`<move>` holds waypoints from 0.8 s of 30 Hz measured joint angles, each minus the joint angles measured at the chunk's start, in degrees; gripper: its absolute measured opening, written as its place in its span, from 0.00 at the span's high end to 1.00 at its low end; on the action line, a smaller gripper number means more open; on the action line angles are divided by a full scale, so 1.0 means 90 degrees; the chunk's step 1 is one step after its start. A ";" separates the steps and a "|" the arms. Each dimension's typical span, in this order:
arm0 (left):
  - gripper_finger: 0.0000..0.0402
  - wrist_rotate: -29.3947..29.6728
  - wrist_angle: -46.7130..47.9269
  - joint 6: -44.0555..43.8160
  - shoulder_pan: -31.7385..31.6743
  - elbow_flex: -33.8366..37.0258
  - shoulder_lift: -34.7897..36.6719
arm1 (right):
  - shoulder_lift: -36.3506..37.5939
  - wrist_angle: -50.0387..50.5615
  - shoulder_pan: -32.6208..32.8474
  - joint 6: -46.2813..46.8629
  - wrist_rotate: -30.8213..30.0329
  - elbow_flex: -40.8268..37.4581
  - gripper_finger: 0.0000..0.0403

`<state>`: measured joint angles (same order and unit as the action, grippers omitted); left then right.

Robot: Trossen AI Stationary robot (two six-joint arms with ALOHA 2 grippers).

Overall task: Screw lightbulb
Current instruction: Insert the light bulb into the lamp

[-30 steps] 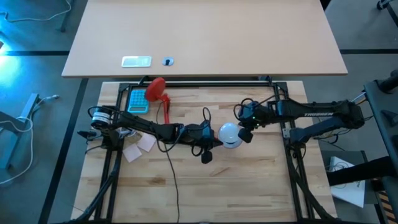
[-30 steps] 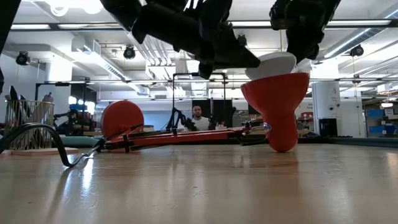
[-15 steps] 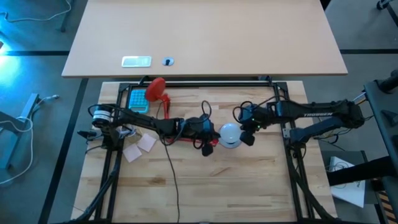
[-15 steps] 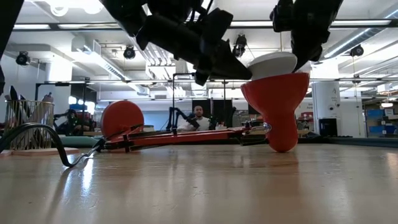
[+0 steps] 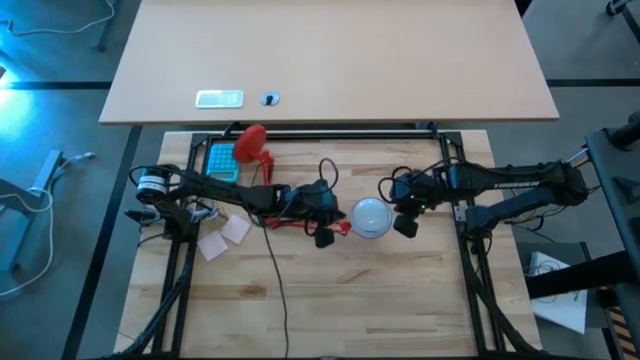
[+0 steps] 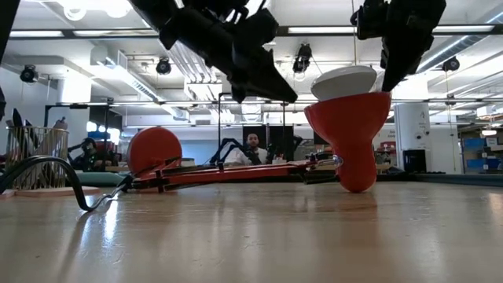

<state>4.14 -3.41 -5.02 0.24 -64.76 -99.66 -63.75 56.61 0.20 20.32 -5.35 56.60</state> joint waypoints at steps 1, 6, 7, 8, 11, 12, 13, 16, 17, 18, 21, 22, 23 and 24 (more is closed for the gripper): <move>1.00 -0.0007 -0.0011 -0.0004 0.0059 0.0008 0.0000 | -0.0002 -0.0003 -0.0022 -0.0030 -0.0030 0.0000 1.00; 1.00 -0.0025 -0.0398 -0.0074 0.0307 0.0008 -0.0157 | -0.0017 -0.0071 -0.0113 -0.0105 -0.0067 0.0002 1.00; 1.00 -0.0025 -0.0500 -0.0100 0.0333 0.0008 -0.0212 | -0.0019 -0.0125 -0.0121 -0.0107 -0.0069 0.0002 1.00; 1.00 -0.0024 -0.0620 -0.0133 0.0350 0.0008 -0.0269 | -0.0019 -0.0182 -0.0125 -0.0107 -0.0074 0.0002 1.00; 1.00 -0.0023 -0.1023 -0.0165 0.0358 0.0008 -0.0407 | -0.0019 -0.0366 -0.0123 -0.0115 -0.0075 0.0002 1.00; 1.00 -0.0022 -0.1128 -0.0168 0.0355 0.0008 -0.0448 | -0.0019 -0.0389 -0.0122 -0.0120 -0.0075 0.0002 1.00; 1.00 -0.0022 -0.1140 -0.0167 0.0342 0.0008 -0.0476 | -0.0019 -0.0414 -0.0120 -0.0122 -0.0072 0.0002 1.00; 1.00 -0.0017 -0.1333 -0.0103 0.0304 0.0010 -0.0565 | -0.0021 -0.0511 -0.0121 -0.0106 -0.0072 0.0002 1.00; 1.00 -0.0015 -0.1344 -0.0074 0.0300 0.0010 -0.0566 | -0.0022 -0.0514 -0.0121 -0.0102 -0.0071 0.0002 1.00; 1.00 -0.0013 -0.1386 -0.0057 0.0290 0.0010 -0.0564 | -0.0022 -0.0519 -0.0121 -0.0094 -0.0070 0.0002 1.00; 1.00 -0.0002 -0.1394 -0.0038 0.0235 0.0008 -0.0562 | -0.0022 -0.0524 -0.0121 -0.0022 -0.0046 0.0002 1.00; 1.00 -0.0005 -0.1384 -0.0026 0.0211 0.0008 -0.0556 | -0.0022 -0.0522 -0.0121 0.0012 0.0042 0.0002 1.00; 1.00 -0.0005 -0.1380 -0.0008 0.0181 0.0008 -0.0553 | -0.0022 -0.0538 -0.0121 0.0057 0.0173 0.0002 1.00; 1.00 -0.0005 -0.1387 0.0007 0.0148 0.0008 -0.0549 | -0.0022 -0.0562 -0.0121 0.0101 0.0329 0.0002 1.00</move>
<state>4.10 -15.90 -4.95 1.58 -64.69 -104.60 -63.94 51.56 -0.89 21.23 -2.39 56.62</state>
